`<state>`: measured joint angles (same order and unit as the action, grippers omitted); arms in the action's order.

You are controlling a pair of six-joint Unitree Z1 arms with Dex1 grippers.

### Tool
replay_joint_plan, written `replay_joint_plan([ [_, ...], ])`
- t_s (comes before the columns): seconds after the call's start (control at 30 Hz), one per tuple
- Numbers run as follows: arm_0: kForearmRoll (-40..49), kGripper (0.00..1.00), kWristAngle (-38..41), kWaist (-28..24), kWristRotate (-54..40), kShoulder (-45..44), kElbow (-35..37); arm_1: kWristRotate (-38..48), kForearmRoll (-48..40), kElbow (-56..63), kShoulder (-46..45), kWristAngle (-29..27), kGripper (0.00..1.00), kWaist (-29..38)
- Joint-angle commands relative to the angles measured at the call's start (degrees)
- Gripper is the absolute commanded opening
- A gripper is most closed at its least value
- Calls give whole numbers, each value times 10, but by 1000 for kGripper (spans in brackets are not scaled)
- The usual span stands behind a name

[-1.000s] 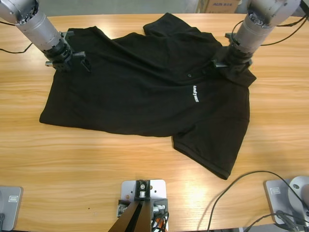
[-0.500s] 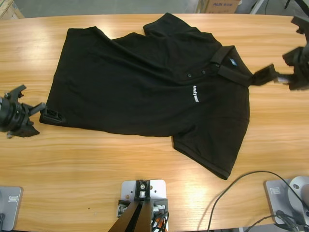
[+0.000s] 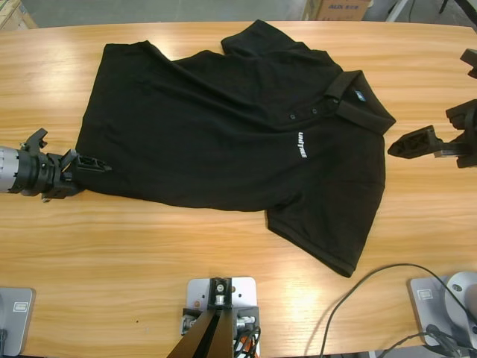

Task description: Fold clothes

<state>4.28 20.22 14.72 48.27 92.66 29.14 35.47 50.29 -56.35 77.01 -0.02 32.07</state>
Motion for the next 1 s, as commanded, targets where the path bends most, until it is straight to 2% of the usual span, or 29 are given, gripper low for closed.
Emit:
replay_joint_plan([
  [0.03, 49, 0, 38, -4, -3, 16, 38, 7, -31, 32, 8, 20, 1000, 6],
  [0.23, 238, 0, 35, 9, -44, -17, 163, 7, -56, 55, 9, 28, 1000, 7],
  [0.43, 246, 0, 38, 13, -59, 12, 186, 8, -77, 69, 12, 39, 1000, 6],
  [0.53, 265, 0, 12, 28, -57, -28, 173, 8, -77, 73, 10, 43, 1000, 7],
  [0.57, 269, 36, -3, 33, -51, -40, 157, 8, -79, 77, 11, 46, 1000, 7],
  [0.6, 267, 423, -16, 34, -42, -47, 140, 8, -84, 81, 12, 49, 1000, 7],
  [0.63, 260, 723, -34, 34, -31, -51, 119, 8, -89, 84, 13, 53, 1000, 6],
  [0.67, 248, 876, -48, 34, -22, -54, 102, 8, -91, 85, 15, 56, 1000, 7],
  [0.7, 232, 964, -55, 33, -11, -56, 84, 7, -92, 85, 15, 57, 1000, 7],
  [0.83, 138, 1000, -59, 26, 63, -48, 10, 8, -92, 89, 12, 59, 1000, 7],
  [1.0, 74, 1000, -61, -3, 66, -11, -3, 7, -92, 90, 15, 63, 1000, 7],
])
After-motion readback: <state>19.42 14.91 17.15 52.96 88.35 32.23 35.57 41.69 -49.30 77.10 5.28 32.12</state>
